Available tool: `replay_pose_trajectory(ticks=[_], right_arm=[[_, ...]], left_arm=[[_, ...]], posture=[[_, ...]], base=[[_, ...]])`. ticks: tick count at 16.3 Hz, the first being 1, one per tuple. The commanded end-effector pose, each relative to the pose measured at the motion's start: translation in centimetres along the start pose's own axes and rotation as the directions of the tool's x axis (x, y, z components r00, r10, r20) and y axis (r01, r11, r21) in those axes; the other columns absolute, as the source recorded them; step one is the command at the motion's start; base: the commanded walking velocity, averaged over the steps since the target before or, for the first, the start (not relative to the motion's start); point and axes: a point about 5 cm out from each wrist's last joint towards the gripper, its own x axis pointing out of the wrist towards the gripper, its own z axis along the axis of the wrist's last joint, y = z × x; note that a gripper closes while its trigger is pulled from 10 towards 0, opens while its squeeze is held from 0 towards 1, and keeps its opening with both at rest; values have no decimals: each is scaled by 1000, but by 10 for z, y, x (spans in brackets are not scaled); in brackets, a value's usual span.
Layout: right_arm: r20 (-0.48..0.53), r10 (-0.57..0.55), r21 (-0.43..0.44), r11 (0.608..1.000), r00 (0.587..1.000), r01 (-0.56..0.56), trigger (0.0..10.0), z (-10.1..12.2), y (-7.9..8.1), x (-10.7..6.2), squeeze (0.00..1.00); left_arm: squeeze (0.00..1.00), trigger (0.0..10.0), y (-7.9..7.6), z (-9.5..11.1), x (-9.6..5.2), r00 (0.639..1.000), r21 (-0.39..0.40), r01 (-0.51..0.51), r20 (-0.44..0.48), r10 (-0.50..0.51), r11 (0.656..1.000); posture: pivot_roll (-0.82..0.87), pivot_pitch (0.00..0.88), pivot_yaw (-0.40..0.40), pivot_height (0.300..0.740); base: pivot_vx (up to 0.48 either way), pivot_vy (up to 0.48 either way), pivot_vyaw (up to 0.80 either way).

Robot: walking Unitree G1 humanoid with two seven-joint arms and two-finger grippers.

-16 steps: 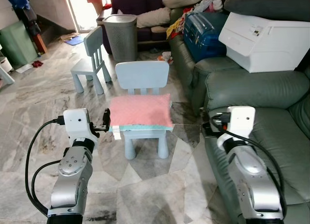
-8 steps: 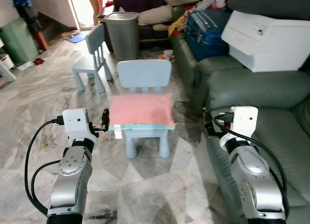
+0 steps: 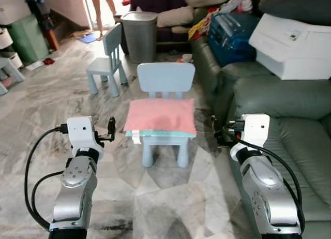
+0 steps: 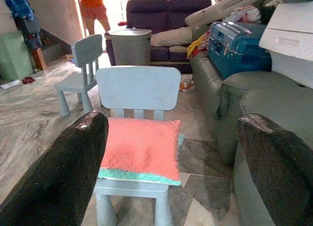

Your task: Move the pillow to the sofa

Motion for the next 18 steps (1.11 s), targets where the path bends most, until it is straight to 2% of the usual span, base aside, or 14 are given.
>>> replay_pose_trajectory(ticks=[1, 4, 5, 6, 18], right_arm=[[12, 3, 0, 1000, 1000, -3, 10000, 3, -1, -2, 0], [14, 6, 1, 1000, 1000, -6, 10000, 3, 0, -2, 0], [16, 12, 1, 1000, 1000, -12, 10000, 3, 1, -2, 0], [19, 20, -2, 1000, 1000, -20, 10000, 3, 2, -3, 0], [25, 37, -3, 999, 999, -37, 10000, 3, 4, -4, 0]], left_arm=[[0, 10000, -2, 1, 1, 1000, 12, 0, -1, 0, 1000], [0, 10000, -2, 4, 2, 1000, 45, 18, 13, -19, 999], [0, 10000, 0, 6, 2, 1000, 6, 21, 21, -22, 1000], [0, 10000, 2, 6, 2, 1000, 0, 14, 17, -14, 1000], [0, 10000, 2, 1, 0, 1000, -29, 30, -6, -30, 999]], posture=[[-88, 9, 54, 740], [-88, 10, 56, 740], [-89, 10, 57, 740], [-90, 10, 59, 740], [-92, 15, 61, 740]], base=[[0, 0, 0], [0, 0, 0], [244, 0, 0], [296, 0, 0], [422, 0, 0]])
